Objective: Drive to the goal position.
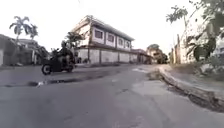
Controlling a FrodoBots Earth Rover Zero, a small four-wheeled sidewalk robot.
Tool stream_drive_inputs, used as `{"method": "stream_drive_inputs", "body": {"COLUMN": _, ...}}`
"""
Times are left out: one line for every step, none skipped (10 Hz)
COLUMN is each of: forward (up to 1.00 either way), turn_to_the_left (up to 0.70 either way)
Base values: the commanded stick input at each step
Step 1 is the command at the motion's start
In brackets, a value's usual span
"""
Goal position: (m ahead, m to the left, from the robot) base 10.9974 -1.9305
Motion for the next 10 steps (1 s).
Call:
{"method": "stream_drive_inputs", "body": {"forward": 1.00, "turn_to_the_left": 0.00}}
{"method": "stream_drive_inputs", "body": {"forward": 1.00, "turn_to_the_left": 0.00}}
{"method": "stream_drive_inputs", "body": {"forward": 1.00, "turn_to_the_left": 0.00}}
{"method": "stream_drive_inputs", "body": {"forward": 1.00, "turn_to_the_left": 0.00}}
{"method": "stream_drive_inputs", "body": {"forward": 1.00, "turn_to_the_left": 0.00}}
{"method": "stream_drive_inputs", "body": {"forward": 1.00, "turn_to_the_left": 0.00}}
{"method": "stream_drive_inputs", "body": {"forward": 1.00, "turn_to_the_left": 0.00}}
{"method": "stream_drive_inputs", "body": {"forward": 1.00, "turn_to_the_left": 0.00}}
{"method": "stream_drive_inputs", "body": {"forward": 1.00, "turn_to_the_left": 0.00}}
{"method": "stream_drive_inputs", "body": {"forward": 1.00, "turn_to_the_left": 0.00}}
